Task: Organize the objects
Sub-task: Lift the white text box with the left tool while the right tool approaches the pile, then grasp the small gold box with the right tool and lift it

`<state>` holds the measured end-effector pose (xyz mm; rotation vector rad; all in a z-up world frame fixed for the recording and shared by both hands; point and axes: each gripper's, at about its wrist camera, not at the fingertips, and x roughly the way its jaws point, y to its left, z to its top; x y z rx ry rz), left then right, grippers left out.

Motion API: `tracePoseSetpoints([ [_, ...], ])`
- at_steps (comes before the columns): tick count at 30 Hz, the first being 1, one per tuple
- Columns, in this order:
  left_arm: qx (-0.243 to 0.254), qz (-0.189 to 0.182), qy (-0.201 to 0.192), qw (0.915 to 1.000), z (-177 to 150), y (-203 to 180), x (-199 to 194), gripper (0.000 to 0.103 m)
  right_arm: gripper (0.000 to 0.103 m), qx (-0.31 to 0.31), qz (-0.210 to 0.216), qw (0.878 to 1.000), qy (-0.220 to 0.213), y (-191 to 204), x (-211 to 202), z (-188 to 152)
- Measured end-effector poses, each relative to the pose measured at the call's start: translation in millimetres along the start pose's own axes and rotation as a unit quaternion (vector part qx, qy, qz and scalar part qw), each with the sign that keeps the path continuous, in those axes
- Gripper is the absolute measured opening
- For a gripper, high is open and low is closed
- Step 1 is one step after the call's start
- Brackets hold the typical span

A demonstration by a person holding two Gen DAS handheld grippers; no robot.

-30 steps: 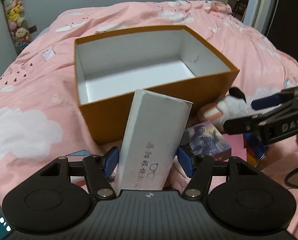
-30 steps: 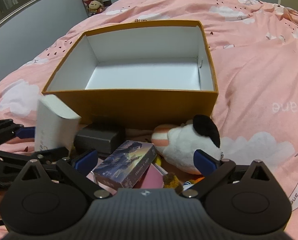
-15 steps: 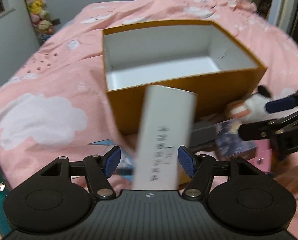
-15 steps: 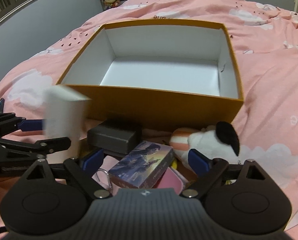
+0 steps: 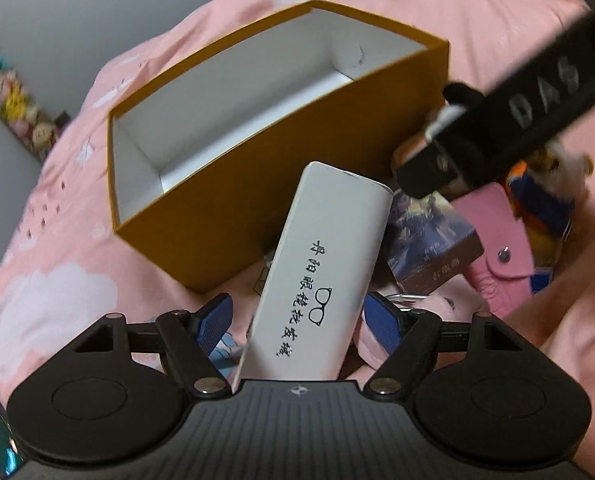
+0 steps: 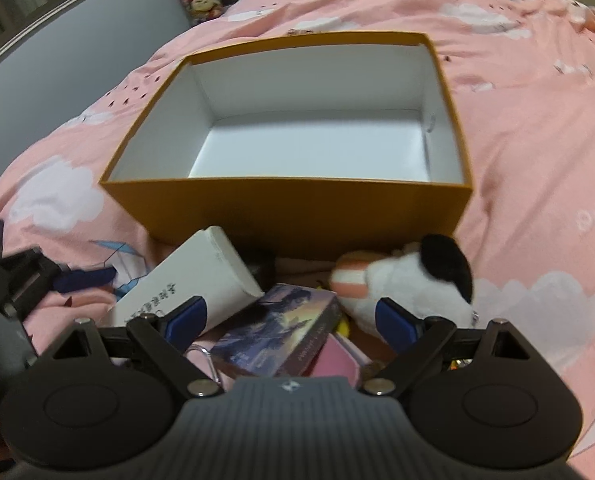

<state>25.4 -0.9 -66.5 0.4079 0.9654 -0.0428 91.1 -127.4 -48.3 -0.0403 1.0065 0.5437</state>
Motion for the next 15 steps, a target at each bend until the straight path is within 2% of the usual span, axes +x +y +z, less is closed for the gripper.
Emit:
tracePoseSetpoints([
  [5, 0.026, 0.007, 0.008, 0.9996, 1.8, -6.8, 10.0, 0.086, 0.092, 0.008, 0.001, 1.0, 0.001, -4.0, 0.5, -1.2],
  [7, 0.026, -0.003, 0.01, 0.9996, 1.5, -7.5, 13.2, 0.076, 0.092, 0.008, 0.004, 1.0, 0.006, -2.5, 3.6, -1.5],
  [9, 0.024, -0.006, 0.007, 0.9997, 0.6, -5.3, 12.8, 0.073, 0.092, 0.004, 0.005, 1.0, 0.009, -0.5, 4.7, -2.4],
  [15, -0.027, -0.012, -0.006, 0.9996, -4.3, 12.8, 1.1, 0.071, 0.092, 0.001, 0.0, 1.0, 0.008, 0.9, 3.6, -3.7],
])
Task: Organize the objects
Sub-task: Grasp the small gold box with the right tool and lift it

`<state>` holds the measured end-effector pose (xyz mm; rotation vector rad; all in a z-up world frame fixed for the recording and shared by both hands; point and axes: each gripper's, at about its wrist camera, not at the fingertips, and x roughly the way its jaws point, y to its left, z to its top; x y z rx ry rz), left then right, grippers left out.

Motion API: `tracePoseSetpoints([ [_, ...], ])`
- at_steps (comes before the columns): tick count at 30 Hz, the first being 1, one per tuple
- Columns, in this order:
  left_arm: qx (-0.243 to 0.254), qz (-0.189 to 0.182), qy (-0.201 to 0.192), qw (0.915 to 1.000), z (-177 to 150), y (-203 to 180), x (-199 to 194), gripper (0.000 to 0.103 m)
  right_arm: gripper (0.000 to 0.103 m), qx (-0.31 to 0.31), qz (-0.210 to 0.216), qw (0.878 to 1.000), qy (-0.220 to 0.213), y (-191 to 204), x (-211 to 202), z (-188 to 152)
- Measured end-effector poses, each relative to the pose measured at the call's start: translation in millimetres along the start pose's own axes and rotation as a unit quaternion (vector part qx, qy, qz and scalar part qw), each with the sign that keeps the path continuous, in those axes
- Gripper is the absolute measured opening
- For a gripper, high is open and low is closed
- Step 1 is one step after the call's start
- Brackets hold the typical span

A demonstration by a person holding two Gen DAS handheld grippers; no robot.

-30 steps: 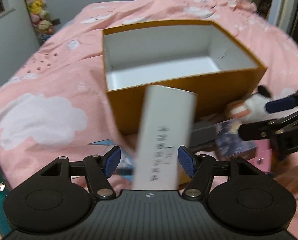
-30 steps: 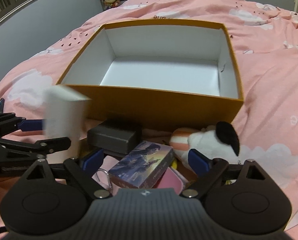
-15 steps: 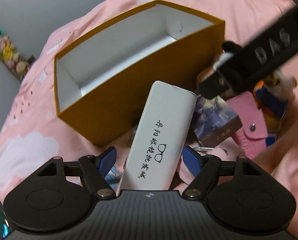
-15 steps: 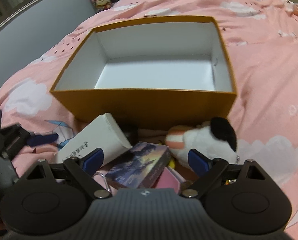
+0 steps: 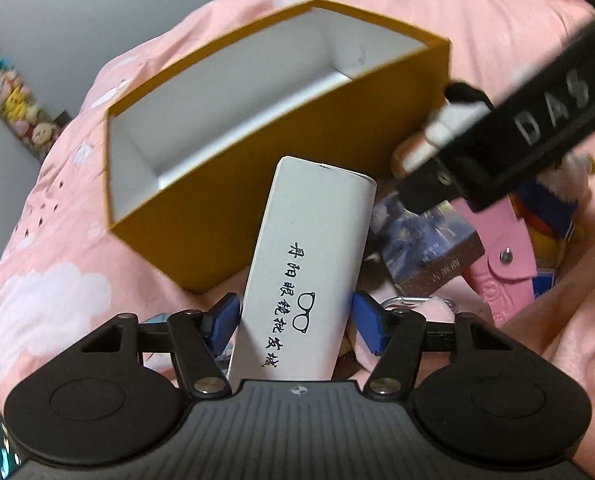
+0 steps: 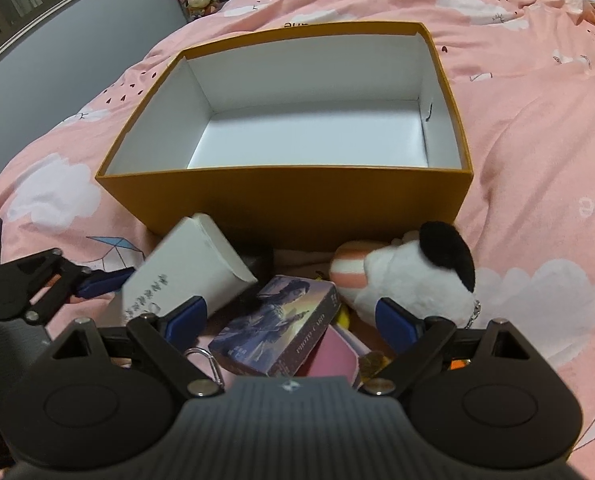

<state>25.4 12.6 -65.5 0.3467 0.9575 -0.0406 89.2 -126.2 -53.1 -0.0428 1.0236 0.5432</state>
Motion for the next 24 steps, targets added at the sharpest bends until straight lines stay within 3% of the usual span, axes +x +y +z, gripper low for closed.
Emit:
tracePoseSetpoints([
  [7, -0.083, -0.025, -0.019, 0.9961, -3.0, 39.3, -30.4, 0.07, 0.09, -0.023, 0.02, 1.0, 0.0, 11.1, -1.1, 4.2],
  [11, -0.116, -0.04, -0.018, 0.9923, -4.8, 59.3, -44.7, 0.069, 0.077, -0.024, 0.06, 0.998, 0.013, 21.4, 2.6, 10.7],
  [16, -0.171, -0.054, -0.024, 0.9836, -5.4, 92.8, -51.0, 0.069, 0.074, -0.054, 0.089, 0.994, 0.029, 45.9, 10.4, 16.7],
  [24, -0.204, -0.057, -0.023, 0.9771, -12.0, 110.3, -42.0, 0.069, 0.074, -0.084, 0.105, 0.986, 0.1, 80.3, 47.0, 14.6],
])
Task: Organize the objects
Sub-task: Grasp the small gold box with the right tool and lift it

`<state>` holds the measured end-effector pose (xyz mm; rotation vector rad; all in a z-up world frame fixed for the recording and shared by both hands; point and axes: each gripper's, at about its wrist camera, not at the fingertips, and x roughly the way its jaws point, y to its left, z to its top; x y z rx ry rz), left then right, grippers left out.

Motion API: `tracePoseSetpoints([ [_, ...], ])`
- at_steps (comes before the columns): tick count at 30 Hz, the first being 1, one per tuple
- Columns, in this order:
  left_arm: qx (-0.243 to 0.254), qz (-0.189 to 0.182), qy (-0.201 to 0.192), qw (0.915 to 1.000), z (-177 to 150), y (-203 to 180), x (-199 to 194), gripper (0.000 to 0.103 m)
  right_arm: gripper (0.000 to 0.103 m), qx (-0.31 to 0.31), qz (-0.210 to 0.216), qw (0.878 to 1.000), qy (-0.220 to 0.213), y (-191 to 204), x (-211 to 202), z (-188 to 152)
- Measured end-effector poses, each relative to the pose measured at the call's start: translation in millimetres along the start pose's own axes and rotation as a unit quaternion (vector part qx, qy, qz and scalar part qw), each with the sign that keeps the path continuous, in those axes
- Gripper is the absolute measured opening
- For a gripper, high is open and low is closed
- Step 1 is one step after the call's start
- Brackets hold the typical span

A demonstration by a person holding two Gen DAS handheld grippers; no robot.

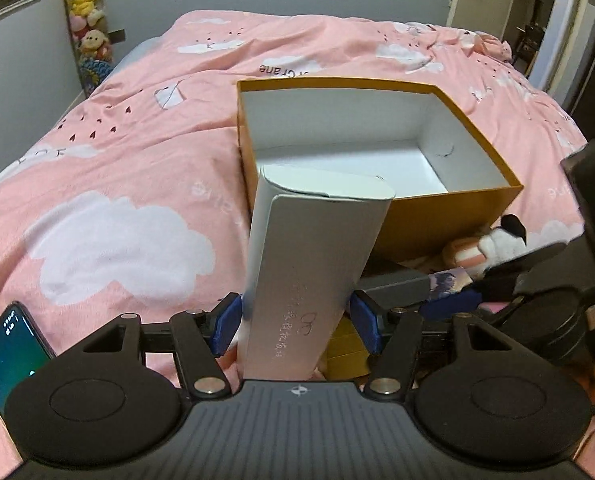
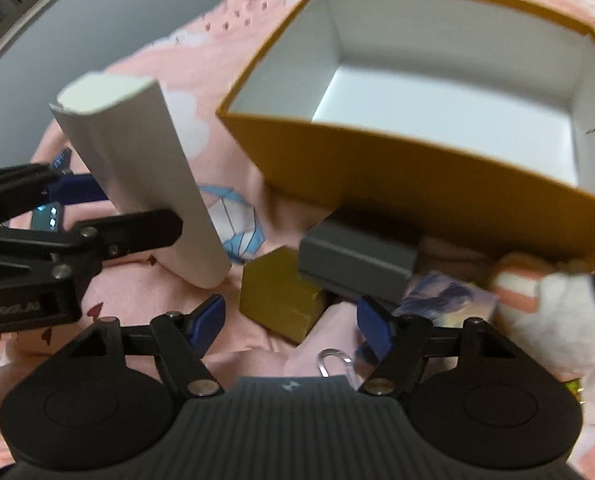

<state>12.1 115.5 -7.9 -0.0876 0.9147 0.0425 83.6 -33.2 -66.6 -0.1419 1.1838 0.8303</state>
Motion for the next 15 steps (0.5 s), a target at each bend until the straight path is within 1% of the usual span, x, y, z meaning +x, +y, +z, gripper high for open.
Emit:
tracePoseSetpoints([
  [4, -0.02, -0.007, -0.007, 0.9997, -1.0, 9.8, 3.7, 0.069, 0.074, 0.017, 0.004, 1.0, 0.022, 5.3, 21.6, 2.7],
  [8, -0.043, -0.011, -0.012, 0.9989, 0.8, 17.4, 9.4, 0.069, 0.074, 0.021, -0.003, 1.0, 0.019, 11.7, 32.7, 7.0],
  [10, -0.051, -0.01, -0.013, 0.9986, 1.1, 18.8, 12.3, 0.068, 0.075, 0.019, 0.0, 0.999, 0.03, 16.3, 39.5, 8.5],
  [12, -0.056, -0.009, -0.014, 0.9983, 0.4, 18.1, 14.1, 0.068, 0.075, 0.016, -0.013, 0.999, 0.034, 19.9, 46.3, 8.5],
  [15, -0.059, -0.003, -0.017, 0.9981, -1.4, 16.0, 16.1, 0.068, 0.074, 0.038, -0.021, 0.998, 0.036, 16.9, 56.6, 9.2],
])
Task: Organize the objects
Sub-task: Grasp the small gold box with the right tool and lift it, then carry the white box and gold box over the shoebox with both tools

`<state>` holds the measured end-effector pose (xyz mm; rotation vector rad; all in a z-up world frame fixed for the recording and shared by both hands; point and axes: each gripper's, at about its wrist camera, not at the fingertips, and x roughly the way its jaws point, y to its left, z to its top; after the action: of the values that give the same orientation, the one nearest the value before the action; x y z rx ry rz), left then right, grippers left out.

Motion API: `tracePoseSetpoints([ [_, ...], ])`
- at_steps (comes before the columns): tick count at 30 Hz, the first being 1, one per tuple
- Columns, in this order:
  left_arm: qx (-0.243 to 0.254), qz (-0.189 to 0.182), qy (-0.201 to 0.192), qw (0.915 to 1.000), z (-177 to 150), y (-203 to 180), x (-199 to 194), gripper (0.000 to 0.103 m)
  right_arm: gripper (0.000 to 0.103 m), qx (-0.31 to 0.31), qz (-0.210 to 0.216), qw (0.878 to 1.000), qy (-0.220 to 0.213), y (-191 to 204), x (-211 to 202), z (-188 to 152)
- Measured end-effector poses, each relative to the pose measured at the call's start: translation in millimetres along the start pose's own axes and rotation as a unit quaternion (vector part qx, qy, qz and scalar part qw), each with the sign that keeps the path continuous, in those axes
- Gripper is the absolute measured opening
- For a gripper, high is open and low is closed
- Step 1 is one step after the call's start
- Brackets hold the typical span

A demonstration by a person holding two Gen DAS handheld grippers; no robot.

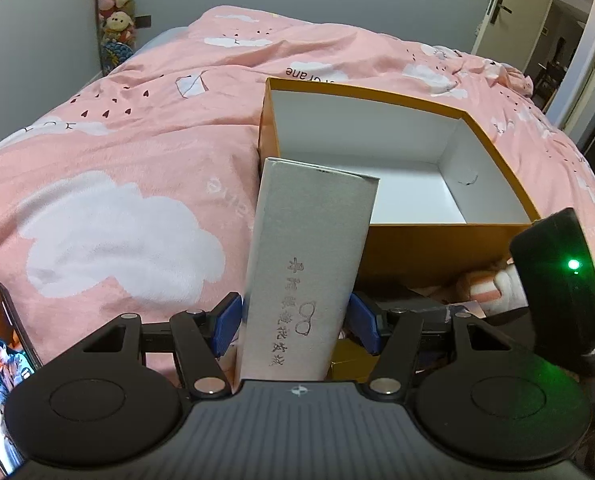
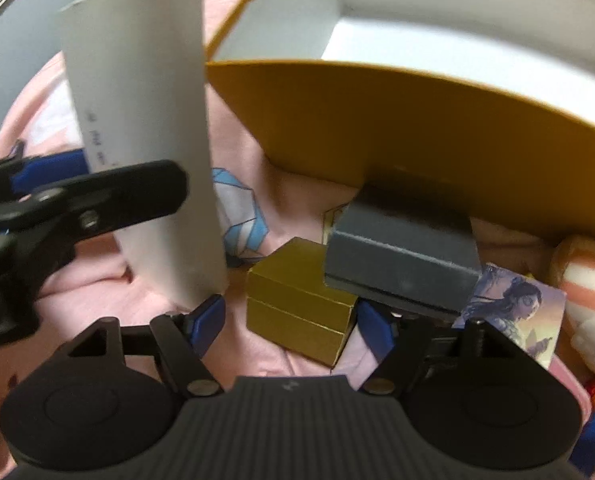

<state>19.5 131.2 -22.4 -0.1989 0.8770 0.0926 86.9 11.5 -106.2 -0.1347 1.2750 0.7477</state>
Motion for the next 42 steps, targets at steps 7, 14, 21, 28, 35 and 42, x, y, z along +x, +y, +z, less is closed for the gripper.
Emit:
tracePoseSetpoints([
  [7, 0.003, -0.009, -0.003, 1.0, -1.9, -4.5, -4.3, 0.068, 0.065, 0.027, 0.007, 1.0, -0.009, -6.3, -6.1, -3.0],
  [14, 0.018, -0.024, -0.015, 0.9995, 1.5, -15.4, -18.4, 0.068, 0.065, 0.015, 0.046, 0.999, -0.017, -4.3, -48.0, -9.7],
  [21, 0.003, -0.048, -0.022, 0.9986, 8.6, -13.8, -26.4, 0.068, 0.064, -0.02, 0.027, 0.996, -0.084, -20.1, -117.9, -11.7],
  [28, 0.014, -0.064, -0.036, 0.9972, 27.5, -21.7, -39.5, 0.068, 0.064, -0.018, 0.01, 0.99, -0.14, -34.9, -156.1, -9.5],
  [35, 0.034, -0.081, -0.053, 0.9947, 71.4, -33.1, -44.2, 0.068, 0.064, -0.017, 0.015, 0.979, -0.201, -44.7, -184.8, 12.3],
  [42, 0.021, -0.101, -0.008, 0.9947, 125.4, -39.2, 4.3, 0.068, 0.064, 0.025, 0.001, 0.972, -0.233, -81.1, -184.6, 46.0],
])
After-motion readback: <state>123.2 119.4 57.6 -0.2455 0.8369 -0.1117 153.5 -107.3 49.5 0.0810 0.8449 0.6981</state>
